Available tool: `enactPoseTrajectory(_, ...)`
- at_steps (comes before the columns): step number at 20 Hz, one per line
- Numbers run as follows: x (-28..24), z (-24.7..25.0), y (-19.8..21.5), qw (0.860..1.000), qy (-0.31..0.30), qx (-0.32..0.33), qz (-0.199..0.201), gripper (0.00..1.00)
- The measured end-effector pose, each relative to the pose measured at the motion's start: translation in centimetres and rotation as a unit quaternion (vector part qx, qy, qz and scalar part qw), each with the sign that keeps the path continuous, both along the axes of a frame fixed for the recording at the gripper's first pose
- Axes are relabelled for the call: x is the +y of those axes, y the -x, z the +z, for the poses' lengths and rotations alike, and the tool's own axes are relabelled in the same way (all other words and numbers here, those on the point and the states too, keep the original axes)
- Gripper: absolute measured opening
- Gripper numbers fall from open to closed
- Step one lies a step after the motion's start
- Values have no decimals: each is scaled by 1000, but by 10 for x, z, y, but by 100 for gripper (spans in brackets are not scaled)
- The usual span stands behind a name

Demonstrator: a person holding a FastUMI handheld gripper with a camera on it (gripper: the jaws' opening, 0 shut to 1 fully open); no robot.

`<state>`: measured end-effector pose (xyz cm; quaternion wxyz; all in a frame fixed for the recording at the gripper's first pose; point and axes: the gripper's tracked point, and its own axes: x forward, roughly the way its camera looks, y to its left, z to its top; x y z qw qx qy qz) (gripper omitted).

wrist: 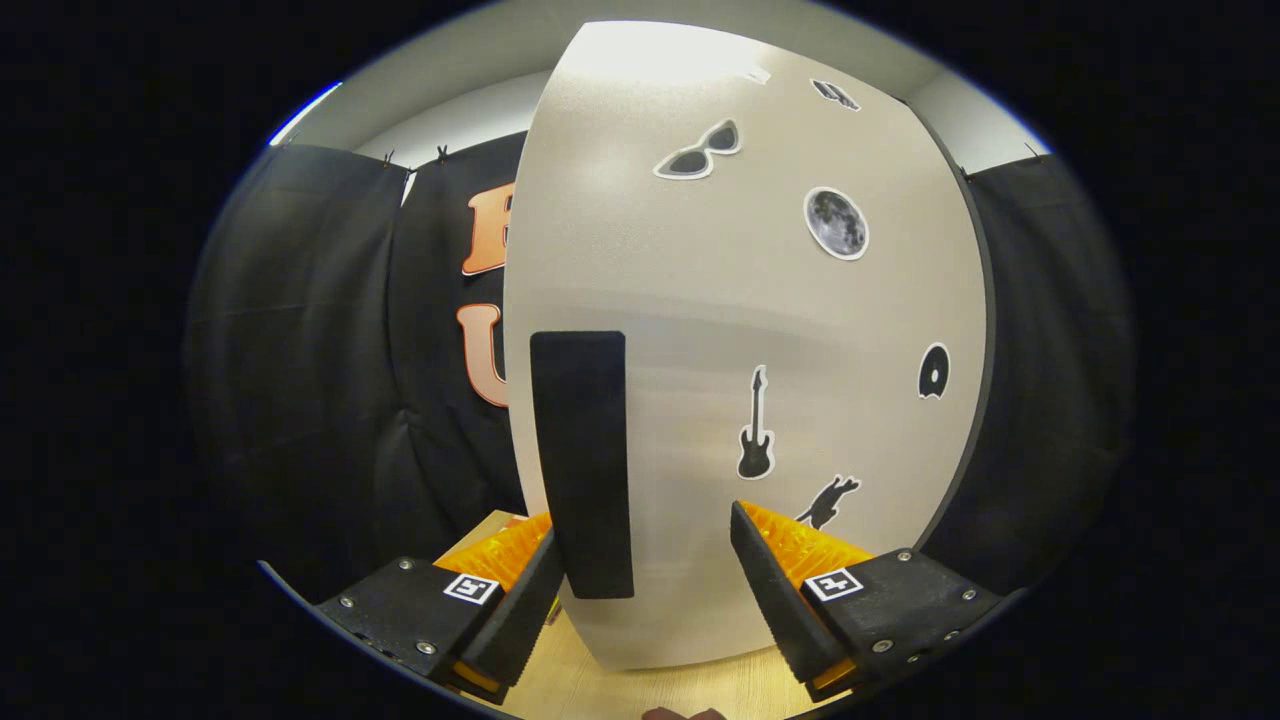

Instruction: Open the shoe cabinet door, grab the shoes and put them into the shoe cabinet, then close the shoe cabinet door.

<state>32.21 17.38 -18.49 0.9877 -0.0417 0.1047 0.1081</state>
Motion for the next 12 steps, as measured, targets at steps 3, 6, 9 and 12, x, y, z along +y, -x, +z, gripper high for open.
enactPoseTrajectory(3, 6, -2, -16, 1000, -8, 5, 0, 96)
enactPoseTrajectory(6, 8, -2, -22, 1000, -8, 1, -7, 96)
enactPoseTrajectory(9, 11, -3, -31, 1000, -1, -8, -24, 96)
enactPoseTrajectory(12, 12, -2, -38, 999, 2, -12, -40, 95)
